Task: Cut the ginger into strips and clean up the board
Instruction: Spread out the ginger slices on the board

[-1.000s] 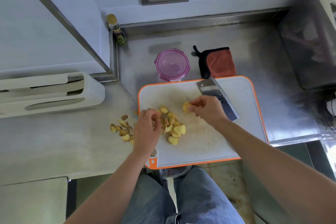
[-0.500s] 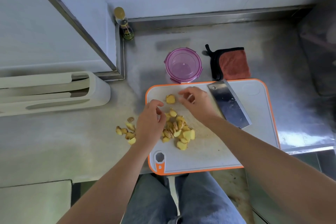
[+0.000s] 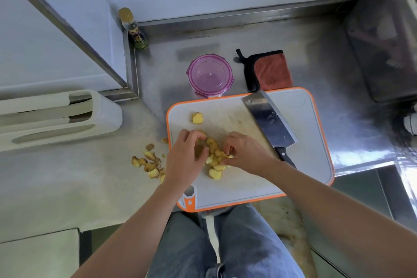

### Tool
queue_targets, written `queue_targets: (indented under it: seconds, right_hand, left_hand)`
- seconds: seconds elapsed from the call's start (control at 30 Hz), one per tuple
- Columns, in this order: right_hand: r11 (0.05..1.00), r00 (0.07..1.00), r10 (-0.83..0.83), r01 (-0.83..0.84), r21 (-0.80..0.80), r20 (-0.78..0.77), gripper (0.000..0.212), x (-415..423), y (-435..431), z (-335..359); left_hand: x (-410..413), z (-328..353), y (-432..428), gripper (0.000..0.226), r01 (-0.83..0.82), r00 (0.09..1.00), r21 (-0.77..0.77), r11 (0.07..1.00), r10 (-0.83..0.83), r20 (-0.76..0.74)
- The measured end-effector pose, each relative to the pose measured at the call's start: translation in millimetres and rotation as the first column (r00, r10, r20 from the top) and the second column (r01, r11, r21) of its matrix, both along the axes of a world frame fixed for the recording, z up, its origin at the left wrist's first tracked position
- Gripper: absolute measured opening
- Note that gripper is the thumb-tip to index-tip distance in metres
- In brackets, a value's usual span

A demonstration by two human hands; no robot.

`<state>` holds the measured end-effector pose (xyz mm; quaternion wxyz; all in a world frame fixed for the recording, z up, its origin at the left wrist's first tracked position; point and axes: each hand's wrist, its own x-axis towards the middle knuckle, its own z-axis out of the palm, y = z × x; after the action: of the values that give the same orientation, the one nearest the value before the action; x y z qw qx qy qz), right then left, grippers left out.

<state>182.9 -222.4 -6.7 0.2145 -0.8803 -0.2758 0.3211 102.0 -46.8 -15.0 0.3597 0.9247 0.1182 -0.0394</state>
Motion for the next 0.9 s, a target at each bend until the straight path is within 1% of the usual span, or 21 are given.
queue_targets:
  seconds: [0.03,0.1,0.17,0.2,0.27,0.4,0.47,0.53,0.6,0.67,0.73,0.77,0.83,0.87,0.9]
  right_hand:
    - [0.996,0.995,-0.076,0.078,0.031,-0.057,0.022,1,-4,1]
    - [0.963,0.952,-0.250,0.263,0.055,-0.177,0.021,3,-12,2]
    - [0.928,0.905,-0.345,0.369,0.057,-0.248,0.017,3,-18,0]
    - [0.919,0.895,-0.361,0.388,0.061,-0.262,0.014,3,-19,-1]
    - [0.920,0.901,-0.361,0.387,0.069,-0.238,0.011,3,-19,-3]
    - [0.954,0.949,-0.271,0.287,0.085,-0.160,0.010,6,-20,1]
    - [0.962,0.960,-0.233,0.251,0.110,-0.155,0.010,8,-21,4]
    - [0.962,0.960,-0.225,0.246,0.117,-0.166,0.009,9,-22,7]
    - [0.934,0.930,-0.294,0.328,0.139,-0.220,0.008,10,-23,10]
    - [0.853,0.851,-0.420,0.489,0.184,-0.315,0.008,11,-23,12]
    - [0.775,0.776,-0.486,0.595,0.213,-0.402,0.009,11,-24,13]
    - [0.758,0.756,-0.487,0.614,0.218,-0.436,0.009,11,-24,13]
    - [0.762,0.748,-0.464,0.610,0.218,-0.475,0.009,11,-25,11]
    - [0.771,0.750,-0.450,0.600,0.213,-0.484,0.009,11,-25,11]
    - [0.781,0.754,-0.438,0.589,0.208,-0.490,0.010,12,-25,11]
  left_hand:
    - [-1,0,-1,0.022,-0.003,1.000,-0.003,1.000,0.003,0.006]
    - [-2,1,-2,0.019,-0.006,1.000,-0.004,1.000,0.006,0.017]
    - [-3,1,-5,0.016,0.020,0.999,0.004,1.000,-0.020,0.031]
    - [-3,2,-6,0.015,0.034,0.999,0.007,0.999,-0.034,0.037]
    - [-3,3,-10,0.014,0.042,0.998,0.019,0.999,-0.043,0.045]
    - [1,3,-15,0.019,0.055,0.997,0.030,0.998,-0.056,0.061]
    - [5,2,-18,0.022,0.090,0.991,0.061,0.994,-0.095,0.092]
    - [10,1,-22,0.017,0.121,0.983,0.094,0.988,-0.132,0.127]
    - [16,1,-25,0.008,0.127,0.980,0.097,0.987,-0.140,0.138]
    - [20,2,-28,0.005,0.074,0.990,0.039,0.996,-0.078,0.119]
    - [22,4,-30,0.006,0.013,0.995,-0.018,1.000,-0.011,0.099]
    - [23,5,-31,0.010,-0.004,0.995,-0.037,0.999,0.007,0.097]
    - [24,7,-32,0.022,-0.036,0.996,-0.116,0.993,0.045,0.077]
    - [25,8,-32,0.022,-0.037,0.997,-0.157,0.987,0.048,0.066]
    - [27,8,-31,0.018,-0.016,0.998,-0.177,0.984,0.027,0.062]
